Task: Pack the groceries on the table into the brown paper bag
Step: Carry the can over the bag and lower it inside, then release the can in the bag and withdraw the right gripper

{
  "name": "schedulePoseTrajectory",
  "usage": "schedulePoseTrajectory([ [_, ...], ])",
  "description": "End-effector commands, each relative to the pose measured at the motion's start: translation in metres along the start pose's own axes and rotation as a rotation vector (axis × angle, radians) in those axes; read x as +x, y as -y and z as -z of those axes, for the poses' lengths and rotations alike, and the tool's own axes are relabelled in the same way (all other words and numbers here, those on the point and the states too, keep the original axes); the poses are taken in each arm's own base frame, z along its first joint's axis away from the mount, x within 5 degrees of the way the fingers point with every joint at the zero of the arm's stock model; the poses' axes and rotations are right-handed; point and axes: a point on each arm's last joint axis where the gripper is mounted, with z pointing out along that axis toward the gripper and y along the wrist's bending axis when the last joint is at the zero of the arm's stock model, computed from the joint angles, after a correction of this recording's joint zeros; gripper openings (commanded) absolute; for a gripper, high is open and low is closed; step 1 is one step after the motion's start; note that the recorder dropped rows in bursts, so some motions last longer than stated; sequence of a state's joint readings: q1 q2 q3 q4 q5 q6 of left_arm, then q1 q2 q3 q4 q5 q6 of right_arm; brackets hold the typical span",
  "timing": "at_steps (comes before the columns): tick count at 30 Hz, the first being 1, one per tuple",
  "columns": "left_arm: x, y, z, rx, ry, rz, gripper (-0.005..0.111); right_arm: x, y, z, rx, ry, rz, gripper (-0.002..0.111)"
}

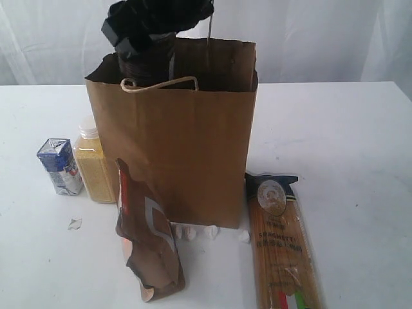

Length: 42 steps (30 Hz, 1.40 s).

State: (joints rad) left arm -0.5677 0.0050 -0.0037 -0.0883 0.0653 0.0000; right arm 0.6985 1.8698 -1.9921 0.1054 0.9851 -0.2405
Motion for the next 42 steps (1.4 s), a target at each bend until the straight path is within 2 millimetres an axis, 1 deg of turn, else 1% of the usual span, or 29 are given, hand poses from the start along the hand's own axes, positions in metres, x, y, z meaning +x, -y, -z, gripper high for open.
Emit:
schedulePoseTrajectory([
  [1,0.001,0.0,0.0,0.005,-0.004,0.009,0.0,-0.001,-0.003,-0.017,-0.029,0.016,0.004,0.0],
  [4,0.001,0.0,0.0,0.005,-0.004,0.009,0.0,0.005,-0.003,-0.031,-0.041,-0.039,0.002,0.0],
  [6,0.001,0.0,0.0,0.005,-0.004,0.009,0.0,0.007,-0.003,-0.035,-0.045,-0.054,0.001,0.0],
  [11,0.001,0.0,0.0,0.005,-0.004,0.009,0.0,0.008,-0.003,-0.036,-0.045,-0.063,0.002,0.0],
  [15,0.001,0.0,0.0,0.005,-0.004,0.009,0.0,0.012,-0.004,-0.036,-0.056,-0.104,0.001,0.0],
  [17,0.001,0.0,0.0,0.005,-0.004,0.009,0.0,0.014,-0.004,-0.036,-0.062,-0.124,0.001,0.002],
  [18,0.001,0.0,0.0,0.005,-0.004,0.009,0.0,0.014,-0.004,-0.035,-0.063,-0.129,0.003,0.006],
  [20,0.001,0.0,0.0,0.005,-0.004,0.009,0.0,0.014,-0.004,-0.034,-0.063,-0.128,0.004,0.019],
  [23,0.001,0.0,0.0,0.005,-0.004,0.009,0.0,0.013,-0.004,-0.031,-0.062,-0.12,0.004,0.049],
  [25,0.001,0.0,0.0,0.005,-0.004,0.009,0.0,0.011,-0.004,-0.028,-0.058,-0.106,0.005,0.071],
  [27,0.001,0.0,0.0,0.005,-0.004,0.009,0.0,0.009,-0.004,-0.023,-0.054,-0.086,0.006,0.08],
  [33,0.001,0.0,0.0,0.005,-0.004,0.009,0.0,0.001,-0.004,-0.006,-0.04,-0.025,0.009,0.08],
  [42,0.001,0.0,0.0,0.005,-0.004,0.007,0.0,-0.001,-0.008,0.01,-0.043,-0.017,0.019,0.08],
])
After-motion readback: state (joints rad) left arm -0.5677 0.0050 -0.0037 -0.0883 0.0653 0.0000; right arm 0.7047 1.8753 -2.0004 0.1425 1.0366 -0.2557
